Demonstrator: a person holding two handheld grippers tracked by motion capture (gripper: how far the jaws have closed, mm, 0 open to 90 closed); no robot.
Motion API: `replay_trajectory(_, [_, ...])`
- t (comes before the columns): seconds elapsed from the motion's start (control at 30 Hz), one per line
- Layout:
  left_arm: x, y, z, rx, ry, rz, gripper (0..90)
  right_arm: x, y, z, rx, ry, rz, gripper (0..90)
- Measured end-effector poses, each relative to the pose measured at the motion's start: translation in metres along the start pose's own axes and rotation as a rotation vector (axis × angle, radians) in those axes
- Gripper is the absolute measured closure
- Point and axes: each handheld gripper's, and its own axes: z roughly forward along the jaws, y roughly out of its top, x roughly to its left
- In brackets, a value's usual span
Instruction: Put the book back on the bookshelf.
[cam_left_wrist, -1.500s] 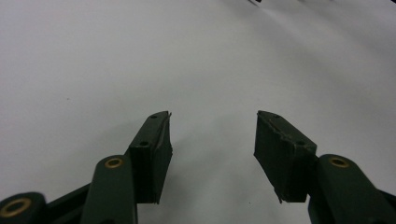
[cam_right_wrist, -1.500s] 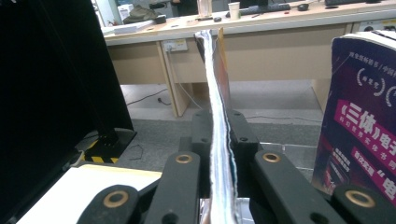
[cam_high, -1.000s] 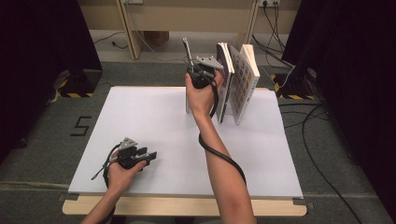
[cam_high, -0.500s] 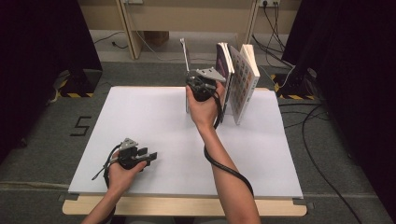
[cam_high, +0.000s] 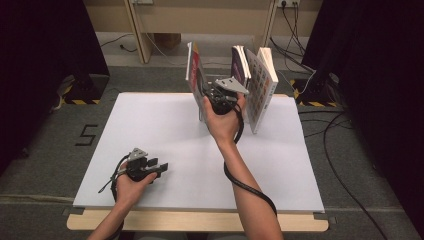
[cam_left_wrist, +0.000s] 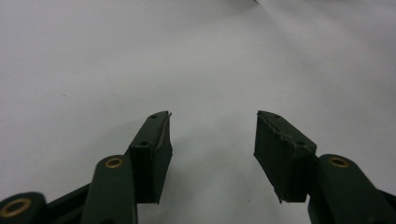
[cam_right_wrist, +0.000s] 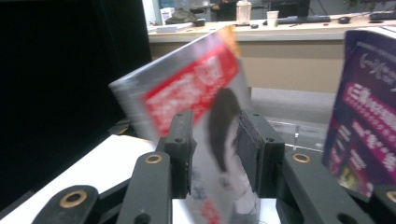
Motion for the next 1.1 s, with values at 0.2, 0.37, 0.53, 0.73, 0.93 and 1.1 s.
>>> replay_trajectory(0.2, [0.0, 0.0, 0.001, -0.003, 0.001, -0.002, 45.0, -0.009, -0.003, -0.006, 0.009, -0.017, 0.007, 66.4])
replay_trajectory(0.37, [0.0, 0.0, 0.001, -0.002, 0.002, -0.002, 45.0, -0.016, -0.009, -0.006, 0.031, -0.026, 0.011, 66.2])
replay_trajectory(0.53, [0.0, -0.001, 0.001, -0.001, 0.001, -0.003, 45.0, -0.02, -0.015, -0.008, 0.054, -0.032, 0.014, 66.0])
replay_trajectory(0.73, [0.0, 0.0, 0.001, -0.003, 0.002, -0.004, 45.0, -0.027, -0.019, -0.014, 0.067, -0.04, 0.005, 65.5])
replay_trajectory(0.93, [0.0, -0.001, 0.001, -0.004, 0.003, -0.004, 45.1, -0.033, -0.022, -0.021, 0.073, -0.051, -0.008, 65.3])
replay_trajectory(1.1, [0.0, -0.001, 0.001, -0.005, 0.004, -0.003, 45.1, -0.037, -0.024, -0.027, 0.077, -0.056, -0.015, 65.0])
